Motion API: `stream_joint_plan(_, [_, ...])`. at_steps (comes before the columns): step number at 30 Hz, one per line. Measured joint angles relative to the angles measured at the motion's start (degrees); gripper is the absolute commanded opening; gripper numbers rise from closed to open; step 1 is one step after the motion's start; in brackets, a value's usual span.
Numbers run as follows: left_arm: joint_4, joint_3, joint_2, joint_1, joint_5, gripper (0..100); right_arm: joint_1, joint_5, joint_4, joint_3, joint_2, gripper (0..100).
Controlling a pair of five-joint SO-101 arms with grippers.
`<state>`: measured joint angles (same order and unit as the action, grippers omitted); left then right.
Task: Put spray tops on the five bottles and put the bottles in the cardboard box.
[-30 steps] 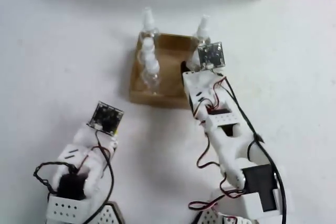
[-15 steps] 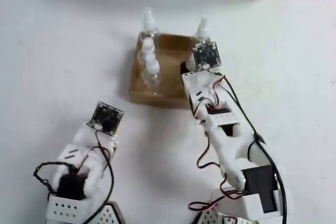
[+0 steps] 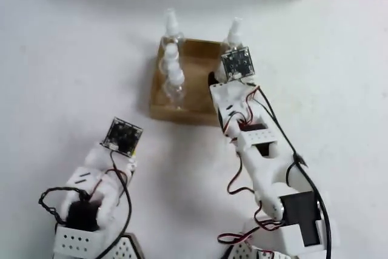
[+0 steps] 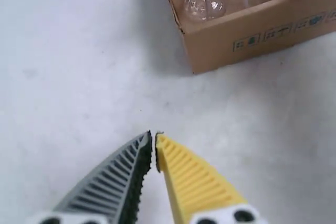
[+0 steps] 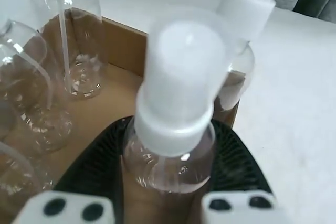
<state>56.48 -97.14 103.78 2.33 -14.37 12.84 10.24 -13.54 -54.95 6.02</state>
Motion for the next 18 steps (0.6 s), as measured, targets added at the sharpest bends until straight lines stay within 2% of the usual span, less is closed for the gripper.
stream_joint_plan(7, [0.0, 0.0, 0.0, 0.0, 0.0, 2, 0.0, 0.0, 6.07, 2.73, 0.09, 2.6])
stream_joint_plan(12, [0.0, 0.0, 0.0, 0.0, 0.0, 2, 0.26, 0.0, 9.41, 3.52, 0.09, 12.5])
stream_joint_plan(18, [0.0, 0.0, 0.0, 0.0, 0.0, 2, 0.7, 0.0, 9.93, 3.43, 0.09, 14.2])
